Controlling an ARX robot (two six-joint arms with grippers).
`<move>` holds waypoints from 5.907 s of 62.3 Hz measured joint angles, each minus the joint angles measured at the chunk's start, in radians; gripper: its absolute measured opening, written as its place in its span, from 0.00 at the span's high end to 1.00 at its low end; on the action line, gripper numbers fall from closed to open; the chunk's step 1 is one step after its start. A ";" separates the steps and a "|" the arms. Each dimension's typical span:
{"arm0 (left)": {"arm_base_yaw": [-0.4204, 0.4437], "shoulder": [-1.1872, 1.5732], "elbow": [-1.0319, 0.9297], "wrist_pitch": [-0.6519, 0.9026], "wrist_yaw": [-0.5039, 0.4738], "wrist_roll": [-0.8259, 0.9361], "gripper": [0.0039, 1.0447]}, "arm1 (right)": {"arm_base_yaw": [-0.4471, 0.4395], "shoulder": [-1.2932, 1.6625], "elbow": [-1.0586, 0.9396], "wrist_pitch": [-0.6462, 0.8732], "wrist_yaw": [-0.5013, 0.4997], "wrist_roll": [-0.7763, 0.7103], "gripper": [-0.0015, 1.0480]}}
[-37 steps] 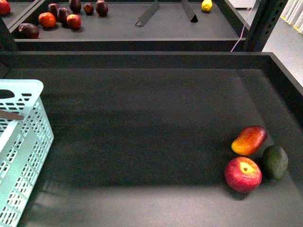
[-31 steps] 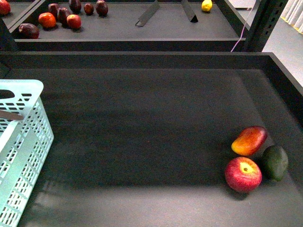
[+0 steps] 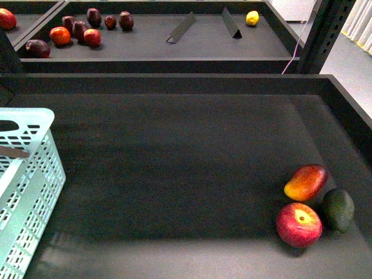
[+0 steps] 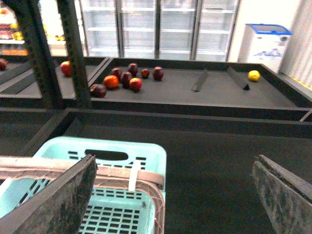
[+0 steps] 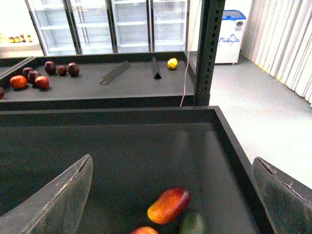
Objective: Pick apple with right arm and hold basket with left
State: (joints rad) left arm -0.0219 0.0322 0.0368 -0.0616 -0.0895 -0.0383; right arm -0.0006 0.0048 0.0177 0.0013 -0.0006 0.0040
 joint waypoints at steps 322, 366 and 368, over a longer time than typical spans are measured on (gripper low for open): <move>-0.547 1.394 0.939 0.062 0.172 -0.935 0.86 | 0.032 2.221 0.756 0.414 -0.097 -0.138 0.08; -0.547 1.394 0.939 0.062 0.171 -0.935 0.86 | 0.025 2.430 0.934 0.357 -0.125 -0.145 0.22; -0.547 1.394 0.939 0.062 0.171 -0.935 0.86 | 0.021 2.430 0.934 0.357 -0.128 -0.149 0.24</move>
State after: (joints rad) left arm -0.5694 1.4258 0.9760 0.0006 0.0814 -0.9733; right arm 0.0208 2.4344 0.9516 0.3588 -0.1287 -0.1448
